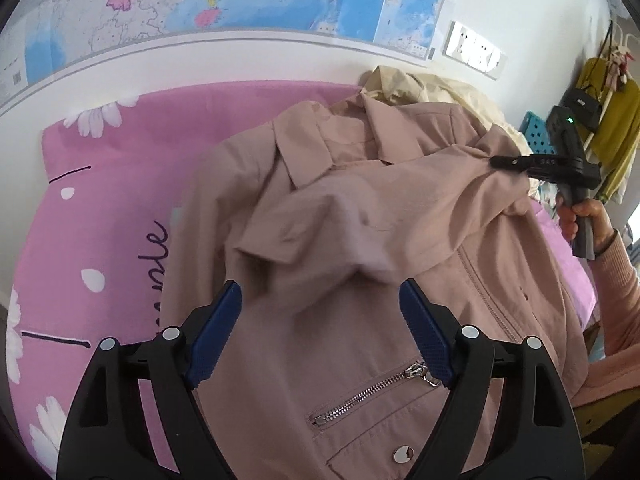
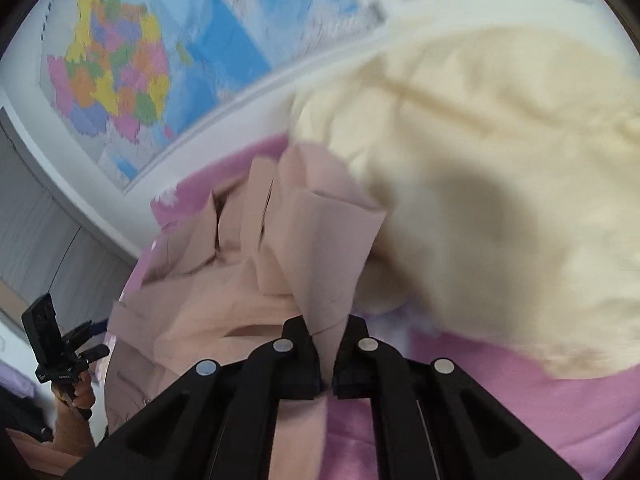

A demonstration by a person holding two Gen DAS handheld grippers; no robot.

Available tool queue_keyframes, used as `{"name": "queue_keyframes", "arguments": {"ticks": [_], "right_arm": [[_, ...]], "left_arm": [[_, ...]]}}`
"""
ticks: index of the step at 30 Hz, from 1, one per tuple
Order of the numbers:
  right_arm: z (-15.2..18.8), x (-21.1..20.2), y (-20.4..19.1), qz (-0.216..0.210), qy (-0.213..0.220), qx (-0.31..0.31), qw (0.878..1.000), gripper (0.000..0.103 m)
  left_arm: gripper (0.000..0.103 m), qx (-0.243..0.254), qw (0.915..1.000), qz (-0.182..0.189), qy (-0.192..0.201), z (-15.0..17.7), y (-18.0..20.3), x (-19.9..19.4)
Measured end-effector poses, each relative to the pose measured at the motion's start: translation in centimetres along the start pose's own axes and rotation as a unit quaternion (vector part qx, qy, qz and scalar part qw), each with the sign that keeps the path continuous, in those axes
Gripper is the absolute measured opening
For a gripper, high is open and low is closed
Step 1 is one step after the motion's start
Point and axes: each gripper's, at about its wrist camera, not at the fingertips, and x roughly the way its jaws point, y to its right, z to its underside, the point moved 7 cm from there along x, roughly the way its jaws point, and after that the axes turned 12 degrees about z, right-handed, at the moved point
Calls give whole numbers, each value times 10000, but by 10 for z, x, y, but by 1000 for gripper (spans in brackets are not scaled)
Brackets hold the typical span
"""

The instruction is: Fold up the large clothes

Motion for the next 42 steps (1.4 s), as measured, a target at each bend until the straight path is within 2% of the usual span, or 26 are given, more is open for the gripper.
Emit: {"name": "queue_keyframes", "arguments": {"ticks": [2,4,5,7,8,9,11,12,13,14,15,17,18,19,21,24,26,27,28,29,31,32,37,40,42], "right_arm": [[-2,-1,15,105,20,151,9998,3],[4,11,23,160,-226,205,9994,5],[9,19,25,151,-378,228,9989,11],[14,23,30,171,-572,394,9974,41],[13,20,30,107,-516,474,9975,68],[11,13,30,92,-351,519,9980,72],[6,-5,22,213,-44,302,9993,72],[3,-14,17,268,109,223,9993,72],[0,-27,8,267,306,99,9991,72],[0,-35,0,219,419,-19,9989,72],[0,-42,-10,168,530,-157,9983,74],[1,-48,-31,79,587,-439,9973,75],[3,-47,-40,43,575,-579,9967,75],[6,-45,-50,13,557,-735,9957,75],[13,-37,-73,-123,485,-1025,9935,75],[23,-22,-91,-205,352,-1286,9909,75],[31,-6,-98,-255,169,-1385,9899,75],[34,-1,-100,-262,91,-1413,9896,75],[38,9,-101,-213,-27,-1449,9892,75],[43,16,-101,-171,-119,-1476,9888,75],[51,28,-100,-138,-329,-1524,9877,75],[55,37,-96,71,-449,-1534,9871,75],[63,64,-71,713,-753,-1461,9838,75],[64,68,-58,877,-781,-1325,9842,75],[65,67,-57,828,-786,-1300,9849,75]], "left_arm": [[85,-73,9999,108,0,0,-2,3],[86,-140,9996,218,-92,1,-5,11],[86,-149,9995,214,-156,3,-5,16],[86,-111,9993,209,-302,4,-4,26],[86,-71,9991,224,-354,5,-2,31],[86,-36,9989,245,-401,5,0,34],[84,3,9986,297,-442,2,3,38],[79,20,9985,317,-435,1,4,40],[72,66,9987,296,-417,-1,5,42],[58,110,9987,205,-445,-4,4,45],[51,137,9984,29,-548,-5,1,51],[46,165,9971,-339,-661,-8,-8,56],[40,265,9955,-600,-680,-12,-13,57],[30,352,9947,-701,-658,-17,-15,56],[10,511,9932,-910,-514,-31,-17,49],[9,787,9888,-1264,85,-56,-11,22],[20,867,9878,-1284,124,-55,-8,18],[54,929,9871,-1299,-112,-47,-10,22],[83,972,9853,-1384,-244,-39,-13,26],[84,1003,9837,-1467,-271,-32,-15,27],[82,915,9876,-1201,-434,-17,-18,28],[82,825,9896,-1097,-429,-13,-19,26],[89,280,9985,-466,5,-14,-25,4],[93,-18,9998,-156,99,-15,-31,-2],[94,-128,9999,-41,56,-14,-32,1]]}}
